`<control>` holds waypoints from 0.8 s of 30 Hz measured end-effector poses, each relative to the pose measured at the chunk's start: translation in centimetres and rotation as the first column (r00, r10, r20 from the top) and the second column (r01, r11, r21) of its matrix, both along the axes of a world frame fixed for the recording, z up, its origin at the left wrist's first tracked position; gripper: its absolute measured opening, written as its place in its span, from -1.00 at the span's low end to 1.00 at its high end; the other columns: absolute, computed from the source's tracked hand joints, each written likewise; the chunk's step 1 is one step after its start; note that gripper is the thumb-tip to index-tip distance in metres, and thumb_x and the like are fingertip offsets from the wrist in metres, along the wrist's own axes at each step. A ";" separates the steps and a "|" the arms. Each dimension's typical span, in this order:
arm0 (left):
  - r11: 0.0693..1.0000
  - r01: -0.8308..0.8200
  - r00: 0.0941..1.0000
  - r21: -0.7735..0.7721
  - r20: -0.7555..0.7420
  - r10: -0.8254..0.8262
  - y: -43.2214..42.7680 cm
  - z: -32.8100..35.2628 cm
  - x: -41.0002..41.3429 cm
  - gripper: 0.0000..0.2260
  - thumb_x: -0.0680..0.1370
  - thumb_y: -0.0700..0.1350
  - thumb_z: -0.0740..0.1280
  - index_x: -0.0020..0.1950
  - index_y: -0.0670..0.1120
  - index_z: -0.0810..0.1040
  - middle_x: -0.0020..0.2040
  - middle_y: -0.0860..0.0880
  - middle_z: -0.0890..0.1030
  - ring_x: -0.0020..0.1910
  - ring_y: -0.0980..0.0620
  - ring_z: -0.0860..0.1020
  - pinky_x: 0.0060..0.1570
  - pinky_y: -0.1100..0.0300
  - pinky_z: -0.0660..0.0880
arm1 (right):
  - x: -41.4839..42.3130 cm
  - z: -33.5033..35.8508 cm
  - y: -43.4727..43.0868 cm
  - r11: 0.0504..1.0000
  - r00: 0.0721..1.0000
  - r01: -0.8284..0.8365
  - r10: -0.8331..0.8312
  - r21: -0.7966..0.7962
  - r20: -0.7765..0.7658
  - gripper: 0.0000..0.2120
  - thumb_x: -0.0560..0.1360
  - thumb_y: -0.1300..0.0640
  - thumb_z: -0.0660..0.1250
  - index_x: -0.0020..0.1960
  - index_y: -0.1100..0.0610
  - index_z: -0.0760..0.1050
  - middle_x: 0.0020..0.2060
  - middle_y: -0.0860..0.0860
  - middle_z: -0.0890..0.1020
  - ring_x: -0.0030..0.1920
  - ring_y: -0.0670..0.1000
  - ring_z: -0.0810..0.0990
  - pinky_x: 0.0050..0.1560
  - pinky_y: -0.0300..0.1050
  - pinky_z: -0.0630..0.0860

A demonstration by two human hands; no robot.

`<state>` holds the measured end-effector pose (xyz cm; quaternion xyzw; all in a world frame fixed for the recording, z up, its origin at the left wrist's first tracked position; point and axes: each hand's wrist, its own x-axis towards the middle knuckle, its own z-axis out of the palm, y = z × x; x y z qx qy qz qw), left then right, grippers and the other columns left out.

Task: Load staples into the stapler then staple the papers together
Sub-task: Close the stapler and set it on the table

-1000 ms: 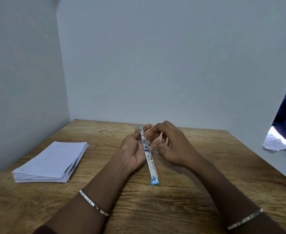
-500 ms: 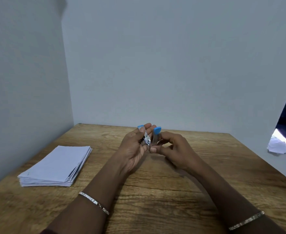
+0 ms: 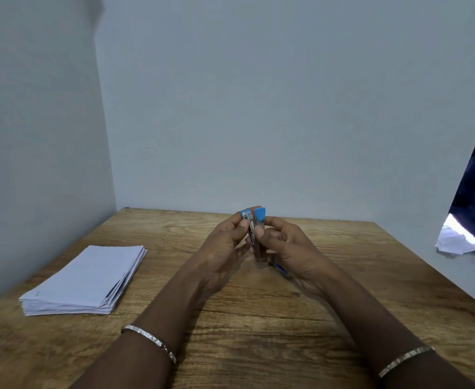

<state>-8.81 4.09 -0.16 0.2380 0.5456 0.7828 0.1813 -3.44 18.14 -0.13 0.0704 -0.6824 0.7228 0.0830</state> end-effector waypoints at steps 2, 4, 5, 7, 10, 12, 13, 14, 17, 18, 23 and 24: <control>0.999 -0.008 1.000 -0.032 -0.027 0.007 0.0 0.1 0.2 -0.71 0.70 -0.19 0.13 0.29 -0.01 0.60 0.05 0.03 0.67 -0.02 0.14 0.55 0.05 0.22 0.47 | 0.1 -0.1 0.1 0.998 0.998 -0.060 0.060 -0.029 0.008 -0.77 0.60 0.15 0.32 0.15 0.28 0.58 -0.16 0.14 0.59 -0.22 0.00 0.57 -0.18 -0.19 0.49; 0.998 0.001 0.998 -0.058 -0.056 -0.004 0.0 0.0 0.3 -0.70 0.70 -0.16 0.14 0.35 -0.03 0.57 0.10 -0.04 0.60 0.09 0.04 0.48 0.30 0.09 0.34 | 0.1 -0.2 0.2 0.994 0.996 -0.084 0.085 -0.074 0.021 -0.76 0.57 0.10 0.33 0.09 0.28 0.60 -0.20 0.11 0.59 -0.25 -0.02 0.56 -0.20 -0.23 0.52; 0.998 0.009 0.998 -0.055 -0.062 -0.012 0.0 0.0 0.4 -0.69 0.70 -0.15 0.14 0.37 -0.04 0.55 0.09 -0.08 0.57 0.09 -0.01 0.45 0.35 0.05 0.30 | 0.2 -0.1 0.2 0.993 0.996 -0.084 0.087 -0.086 0.028 -0.74 0.55 0.08 0.34 0.08 0.27 0.61 -0.21 0.09 0.60 -0.25 -0.02 0.57 -0.20 -0.23 0.53; 0.999 0.025 0.998 -0.024 -0.064 -0.027 0.0 -0.1 0.4 -0.69 0.70 -0.15 0.13 0.38 -0.07 0.54 0.08 -0.13 0.52 0.05 -0.08 0.39 0.24 0.10 0.37 | 0.2 -0.1 0.3 0.992 0.995 -0.087 0.090 -0.095 0.035 -0.70 0.53 0.07 0.36 0.10 0.29 0.61 -0.21 0.08 0.61 -0.24 -0.02 0.57 -0.15 -0.18 0.51; 0.999 0.039 0.997 0.011 -0.069 -0.038 -0.1 0.1 0.4 -0.70 0.70 -0.16 0.15 0.37 -0.13 0.55 0.14 -0.11 0.55 -0.07 -0.02 0.44 -0.07 0.23 0.45 | 0.1 -0.1 0.2 0.982 0.994 -0.103 0.109 -0.155 0.030 -0.64 0.54 0.11 0.35 0.18 0.38 0.56 -0.20 0.12 0.59 -0.22 0.01 0.56 -0.06 -0.12 0.50; 0.998 0.060 0.997 0.030 -0.060 -0.058 -0.1 0.1 0.2 -0.72 0.69 -0.17 0.17 0.32 -0.13 0.59 0.20 -0.10 0.60 -0.12 0.07 0.48 -0.15 0.26 0.47 | 0.1 0.0 0.1 0.977 0.994 -0.099 0.107 -0.189 0.030 -0.62 0.55 0.14 0.34 0.20 0.43 0.54 -0.21 0.14 0.58 -0.23 0.01 0.57 -0.08 -0.15 0.55; 0.997 0.073 0.996 0.038 -0.052 -0.071 -0.2 0.1 0.2 -0.73 0.68 -0.17 0.18 0.28 -0.11 0.61 0.23 -0.08 0.62 -0.12 0.08 0.51 -0.17 0.27 0.49 | 0.1 0.1 0.2 0.976 0.994 -0.095 0.102 -0.197 0.029 -0.62 0.53 0.14 0.35 0.19 0.44 0.54 -0.21 0.15 0.58 -0.23 0.01 0.57 -0.09 -0.16 0.56; 0.995 0.088 0.995 0.049 -0.043 -0.086 -0.3 0.1 0.1 -0.74 0.68 -0.17 0.19 0.27 -0.09 0.62 0.27 -0.06 0.63 -0.11 0.09 0.53 -0.17 0.27 0.51 | 0.1 0.1 0.2 0.976 0.995 -0.092 0.100 -0.197 0.029 -0.63 0.52 0.14 0.36 0.17 0.42 0.55 -0.20 0.16 0.58 -0.23 0.01 0.57 -0.09 -0.17 0.57; 0.988 0.135 0.991 0.080 -0.030 -0.133 -0.4 0.2 -0.1 -0.72 0.67 -0.18 0.20 0.34 -0.09 0.57 0.31 -0.03 0.62 0.02 0.09 0.62 0.01 0.19 0.52 | 0.1 0.3 0.4 0.981 0.995 -0.086 0.092 -0.171 0.028 -0.64 0.51 0.12 0.38 0.15 0.40 0.59 -0.20 0.15 0.60 -0.22 0.00 0.58 -0.10 -0.17 0.58; 0.986 0.144 0.990 0.089 -0.026 -0.142 -0.4 0.2 -0.2 -0.71 0.67 -0.18 0.21 0.36 -0.09 0.56 0.32 -0.02 0.62 0.05 0.09 0.63 0.07 0.17 0.51 | 0.0 0.2 0.4 0.983 0.996 -0.078 0.084 -0.164 0.027 -0.63 0.51 0.12 0.39 0.14 0.41 0.59 -0.20 0.16 0.61 -0.23 0.00 0.58 -0.11 -0.17 0.59; 0.982 0.139 0.989 0.128 0.035 -0.145 -0.4 0.1 -0.3 -0.71 0.66 -0.19 0.22 0.35 -0.12 0.57 0.27 -0.04 0.65 0.08 0.11 0.65 0.06 0.22 0.57 | -0.1 0.4 0.4 0.989 0.998 -0.008 0.018 -0.145 0.068 -0.66 0.39 0.07 0.51 0.00 0.34 0.68 -0.23 0.16 0.67 -0.27 0.00 0.61 -0.15 -0.14 0.59; 0.986 0.110 0.992 0.128 0.050 -0.118 -0.4 0.1 -0.4 -0.73 0.66 -0.20 0.23 0.32 -0.14 0.59 0.25 -0.06 0.67 0.10 0.09 0.65 0.08 0.23 0.57 | -0.1 0.5 0.4 0.991 0.997 0.009 0.002 -0.135 0.082 -0.68 0.37 0.05 0.54 -0.04 0.30 0.71 -0.24 0.15 0.69 -0.28 -0.01 0.62 -0.18 -0.14 0.58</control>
